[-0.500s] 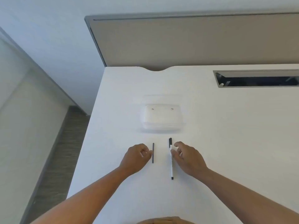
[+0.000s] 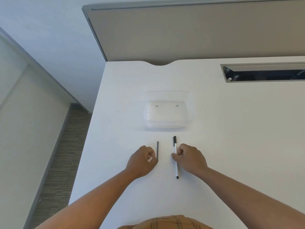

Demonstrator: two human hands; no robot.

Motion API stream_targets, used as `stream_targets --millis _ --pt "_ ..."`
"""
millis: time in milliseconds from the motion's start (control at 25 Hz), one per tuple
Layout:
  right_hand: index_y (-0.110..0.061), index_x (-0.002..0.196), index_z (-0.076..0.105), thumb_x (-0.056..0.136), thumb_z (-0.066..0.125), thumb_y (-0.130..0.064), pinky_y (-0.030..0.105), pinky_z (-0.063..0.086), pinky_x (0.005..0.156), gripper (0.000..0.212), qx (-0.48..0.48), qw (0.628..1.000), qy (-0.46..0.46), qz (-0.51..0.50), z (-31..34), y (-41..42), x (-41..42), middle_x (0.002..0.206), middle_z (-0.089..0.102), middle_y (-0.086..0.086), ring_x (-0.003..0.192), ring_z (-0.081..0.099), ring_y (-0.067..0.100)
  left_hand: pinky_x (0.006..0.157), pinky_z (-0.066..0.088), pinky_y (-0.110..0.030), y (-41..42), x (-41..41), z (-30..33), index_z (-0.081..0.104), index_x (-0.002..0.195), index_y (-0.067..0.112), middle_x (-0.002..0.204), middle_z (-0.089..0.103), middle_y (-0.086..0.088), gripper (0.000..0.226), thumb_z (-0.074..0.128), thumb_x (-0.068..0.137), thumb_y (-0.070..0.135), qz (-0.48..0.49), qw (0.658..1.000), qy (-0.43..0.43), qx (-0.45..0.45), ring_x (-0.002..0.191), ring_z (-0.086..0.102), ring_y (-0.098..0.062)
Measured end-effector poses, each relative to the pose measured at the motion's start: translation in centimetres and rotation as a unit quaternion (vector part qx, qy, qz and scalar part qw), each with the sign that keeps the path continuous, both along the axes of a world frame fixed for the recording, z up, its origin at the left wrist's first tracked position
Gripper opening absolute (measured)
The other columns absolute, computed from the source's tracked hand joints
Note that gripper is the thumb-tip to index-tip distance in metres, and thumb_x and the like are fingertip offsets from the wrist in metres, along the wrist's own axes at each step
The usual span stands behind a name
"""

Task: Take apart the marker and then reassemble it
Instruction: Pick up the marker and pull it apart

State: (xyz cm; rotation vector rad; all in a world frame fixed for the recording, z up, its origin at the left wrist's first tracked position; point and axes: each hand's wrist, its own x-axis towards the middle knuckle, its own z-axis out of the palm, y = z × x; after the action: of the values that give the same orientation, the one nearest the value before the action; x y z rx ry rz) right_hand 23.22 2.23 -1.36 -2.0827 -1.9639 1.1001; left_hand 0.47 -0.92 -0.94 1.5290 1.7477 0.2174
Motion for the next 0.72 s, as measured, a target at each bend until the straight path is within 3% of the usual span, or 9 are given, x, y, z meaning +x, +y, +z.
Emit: stream_targets --millis 200,320,480,600,720 --pt "-0.024 0.064 0.049 0.083 0.061 -0.036 0.029 0.037 0.051 0.025 -0.024 1.000 -0.011 0.008 0.2 0.3 0.0 0.062 0.057 -0.009 0.057 0.051 0.014 0.065 0.041 -0.018 -0.3 -0.2 -0.1 0.054 0.080 0.040 0.089 0.057 0.012 0.007 0.058 0.079 0.034 0.003 1.000 -0.013 0.001 0.075 0.056 -0.005" --pt "-0.023 0.061 0.053 0.082 0.064 -0.031 0.028 0.038 0.053 0.025 -0.048 0.997 0.062 -0.015 0.8 0.6 0.6 0.060 0.061 -0.008 0.053 0.050 0.012 0.063 0.049 -0.022 0.3 -0.2 0.3 0.061 0.080 0.032 0.081 0.064 0.012 0.007 0.058 0.083 0.027 0.041 0.998 -0.041 -0.001 0.068 0.057 -0.004" --pt "-0.022 0.063 0.060 0.083 0.063 -0.029 0.028 0.037 0.055 0.022 -0.098 0.971 0.213 -0.039 2.1 0.6 1.2 0.062 0.071 -0.007 0.049 0.044 0.010 0.065 0.051 -0.022 1.3 0.8 1.5 0.070 0.103 0.029 0.086 0.071 0.009 0.013 0.063 0.093 0.032 0.142 0.977 -0.161 0.001 0.074 0.067 -0.007" --pt "-0.027 0.064 0.061 0.085 0.061 -0.033 0.029 0.038 0.058 0.022 -0.117 0.961 0.250 -0.018 2.7 0.3 0.8 0.063 0.070 -0.008 0.057 0.047 0.012 0.069 0.053 -0.019 2.4 1.9 2.9 0.062 0.125 0.023 0.096 0.076 0.002 0.031 0.067 0.095 0.033 0.182 0.942 -0.277 -0.053 0.083 0.074 -0.009" --pt "-0.028 0.064 0.061 0.085 0.062 -0.034 0.027 0.040 0.058 0.021 -0.114 0.958 0.263 0.011 3.0 0.2 0.4 0.063 0.069 -0.010 0.058 0.052 0.009 0.073 0.054 -0.023 2.9 2.9 3.7 0.062 0.124 0.018 0.102 0.078 -0.001 0.033 0.071 0.094 0.028 0.205 0.911 -0.348 -0.086 0.087 0.075 -0.013"
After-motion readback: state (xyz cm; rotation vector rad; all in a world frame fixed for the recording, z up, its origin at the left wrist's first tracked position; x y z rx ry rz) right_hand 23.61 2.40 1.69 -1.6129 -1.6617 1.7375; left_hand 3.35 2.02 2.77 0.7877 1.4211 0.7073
